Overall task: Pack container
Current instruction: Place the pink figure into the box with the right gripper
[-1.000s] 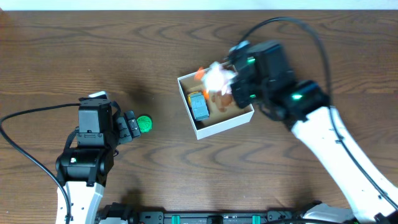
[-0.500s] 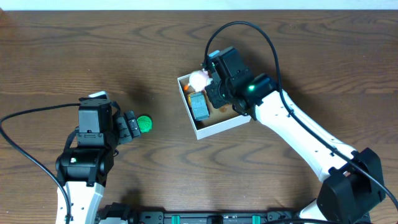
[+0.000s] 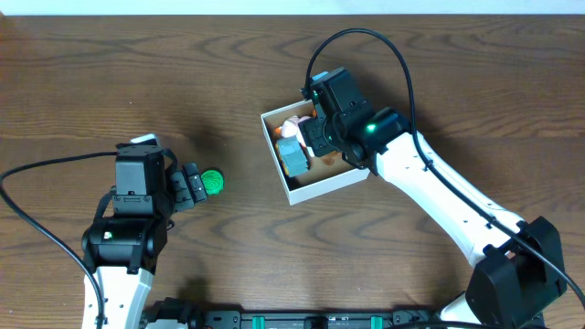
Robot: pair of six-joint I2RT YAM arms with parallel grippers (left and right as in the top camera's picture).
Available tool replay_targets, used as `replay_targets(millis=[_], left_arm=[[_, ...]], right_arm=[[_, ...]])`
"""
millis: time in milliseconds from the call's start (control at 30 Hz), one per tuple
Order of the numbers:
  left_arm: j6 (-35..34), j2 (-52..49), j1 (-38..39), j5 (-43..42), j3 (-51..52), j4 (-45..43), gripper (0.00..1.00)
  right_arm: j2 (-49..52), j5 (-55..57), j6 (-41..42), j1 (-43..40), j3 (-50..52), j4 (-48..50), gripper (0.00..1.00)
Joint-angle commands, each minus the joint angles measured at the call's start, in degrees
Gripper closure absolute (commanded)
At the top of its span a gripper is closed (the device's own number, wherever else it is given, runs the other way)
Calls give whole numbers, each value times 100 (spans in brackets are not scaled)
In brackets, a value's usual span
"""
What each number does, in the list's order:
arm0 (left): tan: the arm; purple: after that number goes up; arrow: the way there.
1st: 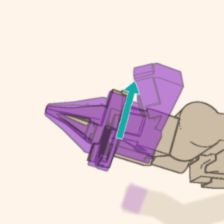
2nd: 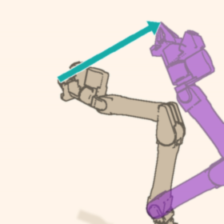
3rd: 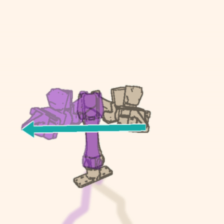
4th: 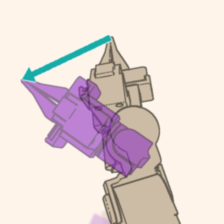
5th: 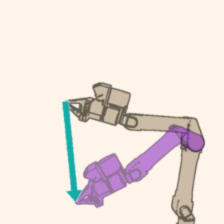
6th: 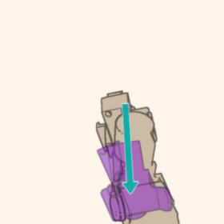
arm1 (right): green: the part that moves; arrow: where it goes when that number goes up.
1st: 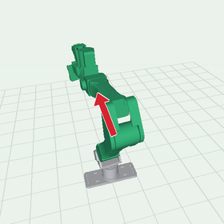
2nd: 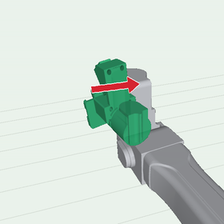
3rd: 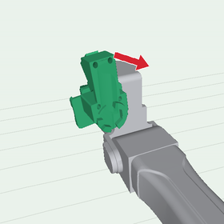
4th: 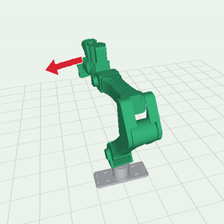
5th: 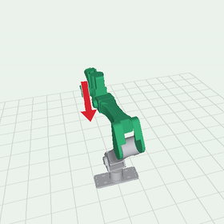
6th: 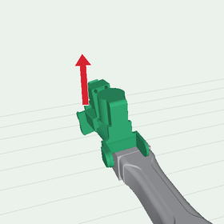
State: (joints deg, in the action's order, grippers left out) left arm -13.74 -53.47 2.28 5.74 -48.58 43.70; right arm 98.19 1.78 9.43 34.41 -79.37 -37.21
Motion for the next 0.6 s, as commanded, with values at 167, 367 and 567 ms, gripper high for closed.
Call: replay_targets(millis=[167, 367, 567], left_arm=[[-55, 42, -28, -20, -116, 22, 2], [-55, 44, -28, -20, -116, 52, 2], [-55, 42, -28, -20, -116, 57, 2]], right_arm=[[81, 249, 55, -44, -39, -105, 40], [15, 1263, 1432, -564, -50, -619, 48], [22, 946, 1801, -1357, -44, -1545, 62]])
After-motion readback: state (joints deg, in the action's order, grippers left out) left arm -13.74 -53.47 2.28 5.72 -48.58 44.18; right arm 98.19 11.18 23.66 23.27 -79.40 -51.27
